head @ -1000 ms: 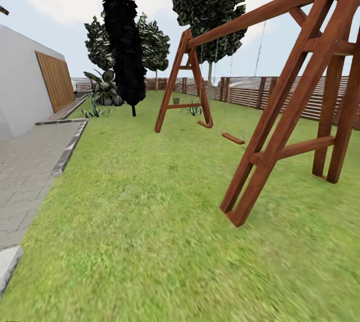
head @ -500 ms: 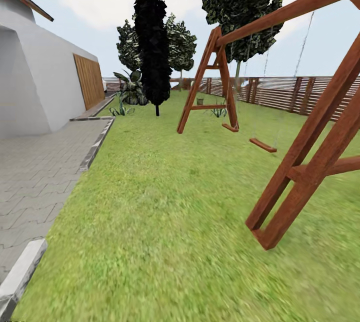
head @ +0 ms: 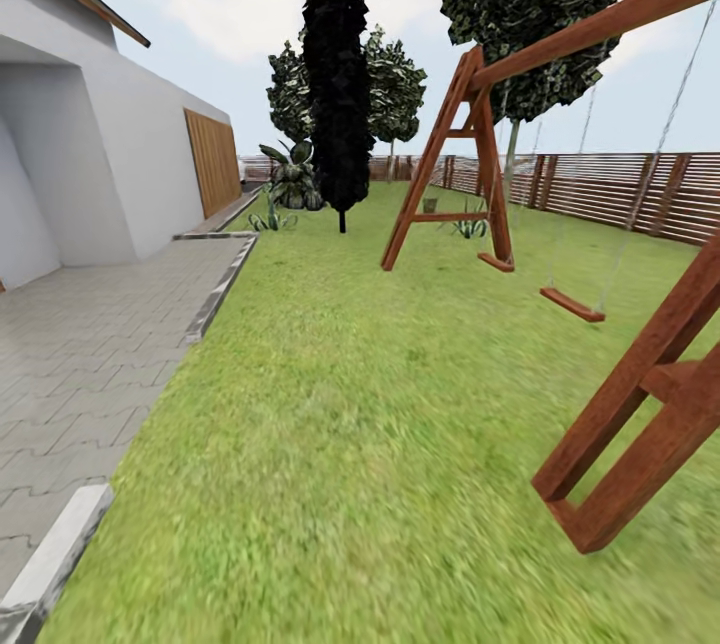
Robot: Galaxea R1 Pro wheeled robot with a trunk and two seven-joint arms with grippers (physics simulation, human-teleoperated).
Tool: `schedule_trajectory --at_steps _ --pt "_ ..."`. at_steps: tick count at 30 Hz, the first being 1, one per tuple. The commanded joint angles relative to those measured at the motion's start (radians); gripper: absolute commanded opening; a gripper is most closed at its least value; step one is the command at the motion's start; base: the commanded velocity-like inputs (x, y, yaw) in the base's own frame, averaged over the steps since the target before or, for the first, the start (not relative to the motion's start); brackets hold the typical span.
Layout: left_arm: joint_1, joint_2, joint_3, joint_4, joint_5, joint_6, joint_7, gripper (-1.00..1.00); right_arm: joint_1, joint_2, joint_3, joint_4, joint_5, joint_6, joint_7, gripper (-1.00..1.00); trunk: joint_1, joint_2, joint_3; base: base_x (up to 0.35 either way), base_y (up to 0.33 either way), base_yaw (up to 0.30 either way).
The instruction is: Take the three Easter eggs out of the wicker basket on the lawn in the garden, then place them on the lawn next to a single tree (choose any tree) so that all three eggs are next to the same tree and none are left in the basket.
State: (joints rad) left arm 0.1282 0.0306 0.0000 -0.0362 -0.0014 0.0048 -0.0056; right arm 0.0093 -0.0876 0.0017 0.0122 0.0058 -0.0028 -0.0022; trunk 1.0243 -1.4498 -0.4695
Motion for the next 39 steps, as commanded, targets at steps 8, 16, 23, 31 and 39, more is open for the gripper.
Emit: schedule_trajectory --at_steps 8,16,23,31,39 --pt "0.001 0.0 0.0 -0.002 0.003 0.001 -0.001 1.0 0.0 -0.019 -0.004 0.0 -0.005 0.003 0.001 1.0 0.001 0.0 -0.001 0.345 0.0 0.001" --pt "0.001 0.0 0.0 -0.002 0.003 0.001 -0.001 1.0 0.0 -0.019 -0.003 0.0 -0.004 0.002 0.001 1.0 0.001 0.0 -0.001 0.345 0.0 0.0" --pt "0.001 0.0 0.0 -0.002 0.003 0.001 -0.001 1.0 0.0 -0.014 -0.009 0.0 -0.009 -0.002 0.0 1.0 0.001 0.0 -0.001 0.345 0.0 0.066" --pt "0.001 -0.001 0.0 -0.002 0.003 0.001 -0.001 1.0 0.0 -0.014 -0.009 0.0 -0.009 0.0 -0.001 1.0 0.001 0.0 -0.001 0.345 0.0 0.281" --pt "0.001 -0.001 0.0 -0.002 0.003 0.0 -0.001 1.0 0.0 -0.014 -0.007 0.0 -0.008 0.001 -0.001 1.0 0.001 0.0 -0.001 0.345 0.0 0.262"
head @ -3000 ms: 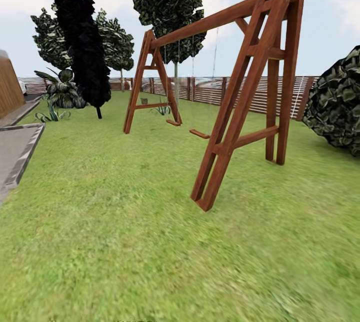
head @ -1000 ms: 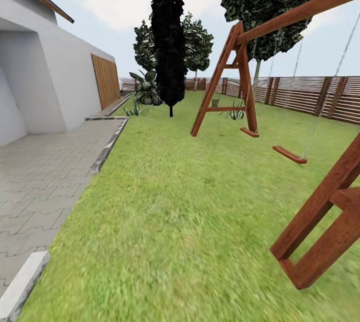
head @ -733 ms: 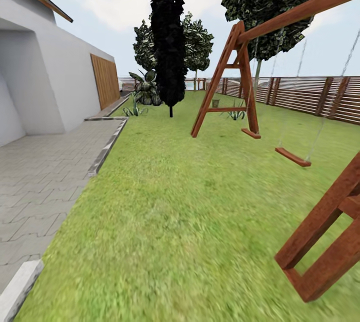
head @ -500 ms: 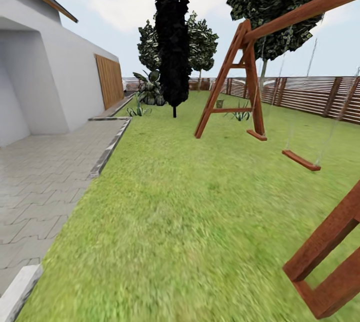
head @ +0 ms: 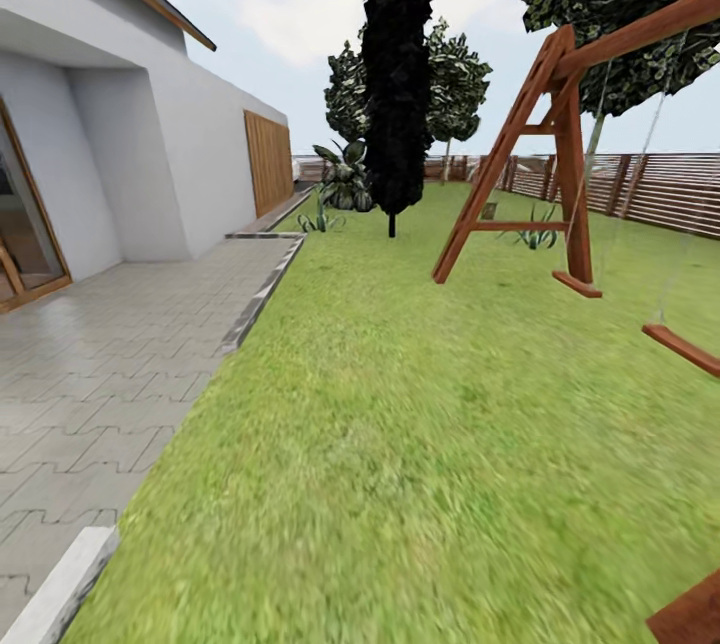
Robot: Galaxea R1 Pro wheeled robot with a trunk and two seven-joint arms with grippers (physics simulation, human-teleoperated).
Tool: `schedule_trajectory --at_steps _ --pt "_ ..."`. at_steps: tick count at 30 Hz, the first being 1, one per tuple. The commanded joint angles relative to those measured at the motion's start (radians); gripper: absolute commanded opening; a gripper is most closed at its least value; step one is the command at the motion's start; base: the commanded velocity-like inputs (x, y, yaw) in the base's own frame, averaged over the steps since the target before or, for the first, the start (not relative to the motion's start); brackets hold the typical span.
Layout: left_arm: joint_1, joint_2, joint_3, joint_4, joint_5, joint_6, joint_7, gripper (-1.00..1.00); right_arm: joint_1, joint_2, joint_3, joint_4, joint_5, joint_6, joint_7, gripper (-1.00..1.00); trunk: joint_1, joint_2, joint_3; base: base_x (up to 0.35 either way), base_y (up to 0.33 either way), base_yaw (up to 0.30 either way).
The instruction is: Take the three Easter eggs out of the wicker basket on the lawn in the garden, then place them on the lawn next to a single tree (choose any tree) so that all three eggs are next to the same tree and none are left in the basket.
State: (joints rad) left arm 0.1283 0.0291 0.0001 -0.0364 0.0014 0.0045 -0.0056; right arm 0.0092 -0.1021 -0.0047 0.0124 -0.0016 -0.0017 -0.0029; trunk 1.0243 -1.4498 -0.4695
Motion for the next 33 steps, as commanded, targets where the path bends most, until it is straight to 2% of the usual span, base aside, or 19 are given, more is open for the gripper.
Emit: schedule_trajectory --at_steps 1,33 --pt "0.001 0.0 0.0 -0.002 0.0 0.0 -0.001 1.0 0.0 0.0 0.0 0.0 0.0 0.0 0.0 1.0 0.001 0.0 -0.001 0.345 0.0 0.098" --pt "0.001 0.0 0.0 -0.003 0.0 0.001 0.0 1.0 0.0 -0.002 0.002 0.0 0.002 0.0 0.0 1.0 0.001 0.0 -0.001 0.345 0.0 0.004"
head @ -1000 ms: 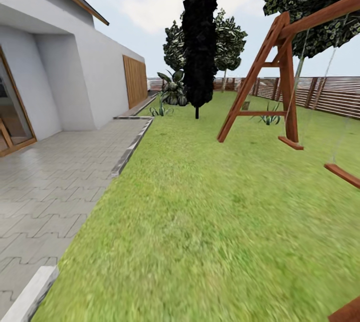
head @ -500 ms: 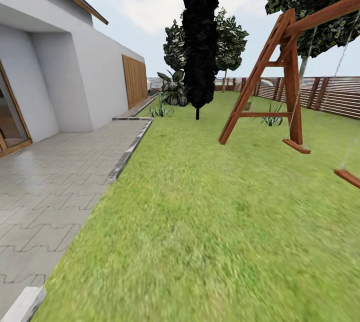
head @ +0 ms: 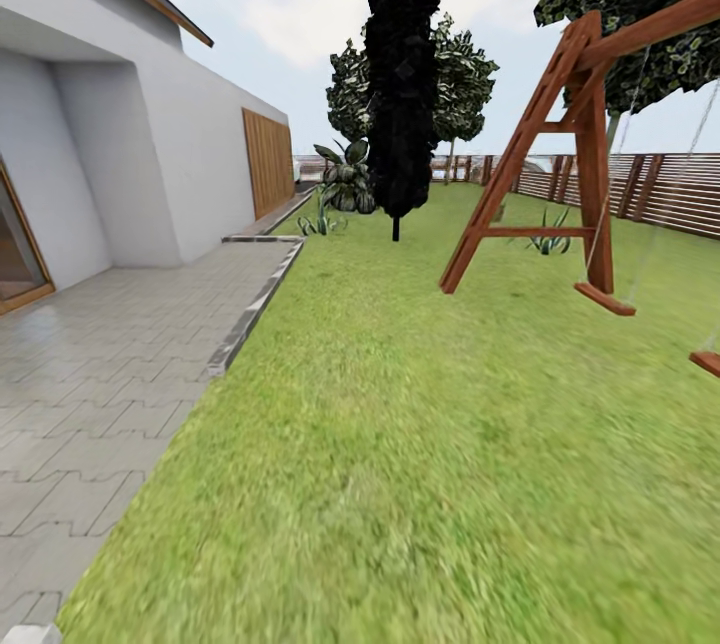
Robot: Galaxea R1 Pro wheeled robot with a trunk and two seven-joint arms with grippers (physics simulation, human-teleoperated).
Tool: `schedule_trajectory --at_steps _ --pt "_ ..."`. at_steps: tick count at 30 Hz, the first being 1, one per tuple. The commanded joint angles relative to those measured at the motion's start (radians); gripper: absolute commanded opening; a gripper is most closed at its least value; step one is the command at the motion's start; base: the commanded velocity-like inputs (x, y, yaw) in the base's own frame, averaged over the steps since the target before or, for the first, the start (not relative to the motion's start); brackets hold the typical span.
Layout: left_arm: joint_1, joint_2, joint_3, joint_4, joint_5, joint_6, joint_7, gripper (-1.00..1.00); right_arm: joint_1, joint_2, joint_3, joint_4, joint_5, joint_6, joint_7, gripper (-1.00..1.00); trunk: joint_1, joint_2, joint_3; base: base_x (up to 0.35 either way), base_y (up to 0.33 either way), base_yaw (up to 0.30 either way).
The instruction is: Take the three Easter eggs out of the wicker basket on the lawn in the garden, then place them on the lawn next to a single tree (choose any tree) so that all three eggs are next to the same tree and none are left in the basket.
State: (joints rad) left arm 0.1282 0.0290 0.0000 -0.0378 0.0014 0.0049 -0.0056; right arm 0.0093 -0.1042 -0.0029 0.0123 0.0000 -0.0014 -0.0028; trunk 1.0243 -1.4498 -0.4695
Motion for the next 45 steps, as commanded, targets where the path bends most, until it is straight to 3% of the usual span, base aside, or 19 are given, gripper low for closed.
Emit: schedule_trajectory --at_steps 1,45 --pt "0.001 0.0 0.0 -0.001 0.0 0.0 -0.001 1.0 0.0 0.0 0.0 0.0 0.0 0.0 0.0 1.0 0.001 0.0 -0.001 0.345 0.0 0.0" --pt "0.001 -0.006 0.0 -0.002 0.0 0.0 -0.001 1.0 0.0 0.0 0.001 0.0 0.002 0.0 0.0 1.0 0.001 0.0 -0.001 0.345 0.0 0.0"
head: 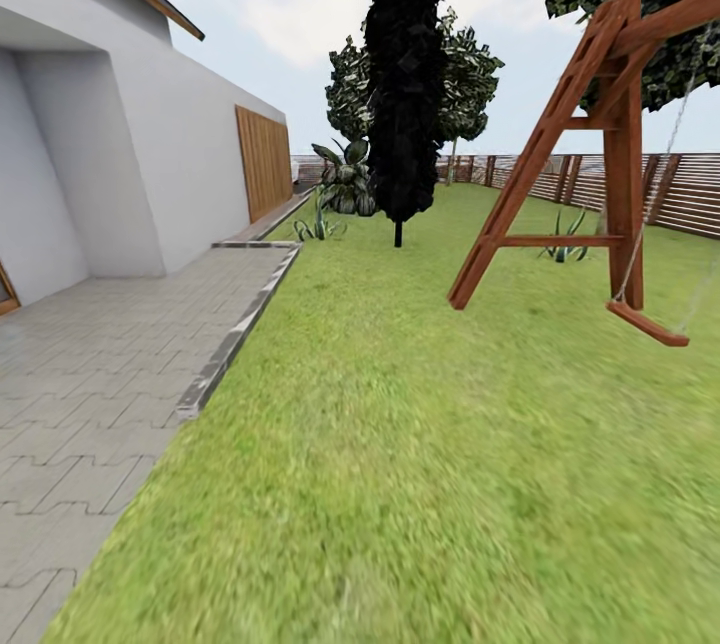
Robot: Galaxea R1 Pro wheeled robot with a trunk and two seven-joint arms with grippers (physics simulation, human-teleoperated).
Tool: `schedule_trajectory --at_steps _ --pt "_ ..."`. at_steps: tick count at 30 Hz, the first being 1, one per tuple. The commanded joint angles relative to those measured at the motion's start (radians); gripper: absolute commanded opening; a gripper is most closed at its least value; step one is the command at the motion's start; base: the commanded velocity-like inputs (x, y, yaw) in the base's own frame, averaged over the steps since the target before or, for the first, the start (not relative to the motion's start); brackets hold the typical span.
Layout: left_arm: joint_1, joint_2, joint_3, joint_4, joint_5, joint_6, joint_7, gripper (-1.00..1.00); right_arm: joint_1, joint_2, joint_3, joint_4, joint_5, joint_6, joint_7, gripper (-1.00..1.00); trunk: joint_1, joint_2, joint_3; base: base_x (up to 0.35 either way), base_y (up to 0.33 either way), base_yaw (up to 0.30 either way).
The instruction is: Take the three Easter eggs out of the wicker basket on the lawn in the garden, then place them on the lawn next to a single tree (choose any tree) so that all three eggs are next to the same tree and none are left in the basket.
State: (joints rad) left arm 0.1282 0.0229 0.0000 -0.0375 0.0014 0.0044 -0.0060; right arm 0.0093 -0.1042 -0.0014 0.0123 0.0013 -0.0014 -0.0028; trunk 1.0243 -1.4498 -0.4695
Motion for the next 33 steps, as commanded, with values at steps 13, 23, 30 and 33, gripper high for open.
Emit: schedule_trajectory --at_steps 13,23,30,33 --pt "0.001 0.0 0.0 -0.002 0.0 0.0 -0.001 1.0 0.0 0.0 0.0 0.0 0.0 0.0 0.0 1.0 0.001 0.0 -0.001 0.345 0.0 0.0" --pt "0.001 0.0 0.0 -0.002 0.0 0.001 -0.001 1.0 0.0 0.0 0.0 0.0 0.0 0.0 0.0 1.0 0.001 0.0 -0.001 0.345 0.0 0.0" --pt "0.001 0.0 0.0 -0.002 0.0 0.001 -0.001 1.0 0.0 0.0 0.0 0.0 0.0 0.0 0.0 1.0 0.001 0.0 -0.001 0.345 0.0 0.0" --pt "0.001 0.0 0.0 -0.002 0.0 0.001 -0.001 1.0 0.0 0.0 0.0 0.0 0.0 0.0 0.0 1.0 0.001 0.0 -0.001 0.345 0.0 0.0"
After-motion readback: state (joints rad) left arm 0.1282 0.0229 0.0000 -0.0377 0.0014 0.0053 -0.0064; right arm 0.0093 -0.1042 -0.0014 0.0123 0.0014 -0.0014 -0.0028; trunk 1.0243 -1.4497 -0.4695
